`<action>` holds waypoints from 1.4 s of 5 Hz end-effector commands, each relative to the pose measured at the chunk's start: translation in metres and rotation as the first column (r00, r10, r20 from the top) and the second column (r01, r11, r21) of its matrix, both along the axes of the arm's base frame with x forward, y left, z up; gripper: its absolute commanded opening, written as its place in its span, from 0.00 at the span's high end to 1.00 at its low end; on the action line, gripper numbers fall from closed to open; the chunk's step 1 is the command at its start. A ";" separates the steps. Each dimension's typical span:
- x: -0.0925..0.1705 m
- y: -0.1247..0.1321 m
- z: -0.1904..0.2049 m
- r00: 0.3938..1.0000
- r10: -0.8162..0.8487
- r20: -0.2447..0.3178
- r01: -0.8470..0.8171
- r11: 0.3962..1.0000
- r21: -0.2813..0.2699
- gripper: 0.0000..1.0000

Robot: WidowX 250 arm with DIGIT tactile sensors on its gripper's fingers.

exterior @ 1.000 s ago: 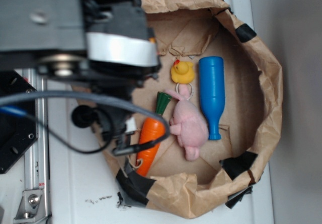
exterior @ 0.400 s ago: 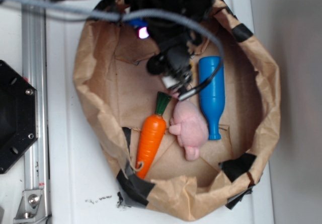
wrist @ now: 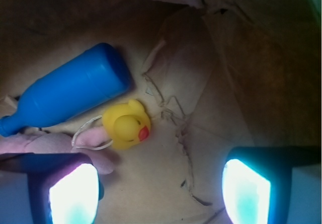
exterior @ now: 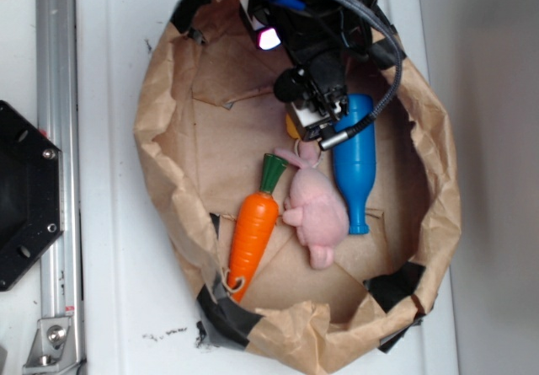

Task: Grab the yellow duck.

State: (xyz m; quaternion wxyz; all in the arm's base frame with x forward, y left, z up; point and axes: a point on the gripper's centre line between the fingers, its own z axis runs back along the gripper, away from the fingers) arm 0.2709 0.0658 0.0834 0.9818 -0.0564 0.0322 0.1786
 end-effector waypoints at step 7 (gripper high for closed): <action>0.018 -0.016 -0.027 0.944 -0.022 0.331 0.022 1.000 0.001 0.00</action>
